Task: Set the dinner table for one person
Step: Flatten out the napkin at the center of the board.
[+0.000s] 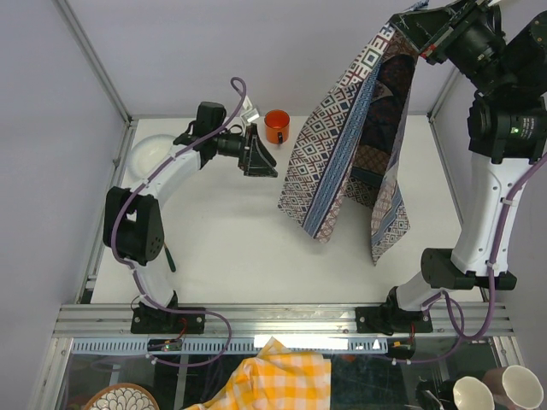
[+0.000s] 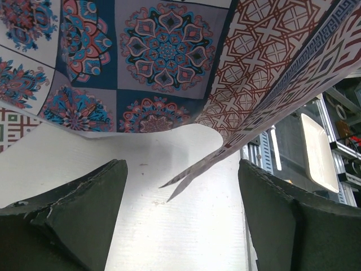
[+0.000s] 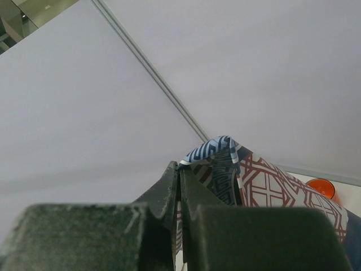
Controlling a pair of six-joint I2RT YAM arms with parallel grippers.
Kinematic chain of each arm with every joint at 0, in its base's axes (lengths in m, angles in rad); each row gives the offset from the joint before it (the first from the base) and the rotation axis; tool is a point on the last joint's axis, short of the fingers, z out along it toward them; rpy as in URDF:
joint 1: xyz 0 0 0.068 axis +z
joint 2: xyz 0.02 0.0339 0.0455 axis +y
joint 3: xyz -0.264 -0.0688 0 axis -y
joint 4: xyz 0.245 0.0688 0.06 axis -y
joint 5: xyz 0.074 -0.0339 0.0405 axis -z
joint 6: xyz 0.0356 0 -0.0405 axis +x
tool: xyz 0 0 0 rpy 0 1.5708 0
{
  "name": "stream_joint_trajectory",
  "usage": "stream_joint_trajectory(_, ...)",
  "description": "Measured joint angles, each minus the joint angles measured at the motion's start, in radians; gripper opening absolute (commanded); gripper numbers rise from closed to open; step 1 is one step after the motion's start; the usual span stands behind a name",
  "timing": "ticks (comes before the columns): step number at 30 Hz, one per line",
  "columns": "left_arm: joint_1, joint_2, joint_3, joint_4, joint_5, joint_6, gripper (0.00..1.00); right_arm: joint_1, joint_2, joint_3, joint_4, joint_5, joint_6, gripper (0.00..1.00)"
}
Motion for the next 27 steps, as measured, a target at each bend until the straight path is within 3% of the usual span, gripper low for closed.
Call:
stream_joint_trajectory(2,-0.014,0.0,-0.001,0.003,0.0,0.007,0.88,-0.001,0.0,0.0,0.0,-0.001,0.002,0.0)
stream_joint_trajectory(10,-0.102,-0.014,-0.074,0.044,-0.005,-0.007,0.89,-0.003,0.0,-0.008,0.009,-0.004,0.003,0.0)
stream_joint_trajectory(16,-0.154,-0.051,-0.147,0.163,-0.015,-0.082,0.89,-0.011,0.0,-0.016,0.015,-0.005,0.005,0.0)
stream_joint_trajectory(27,-0.163,-0.019,-0.104,0.25,-0.118,-0.134,0.9,-0.029,0.0,-0.016,0.04,-0.039,0.039,0.0)
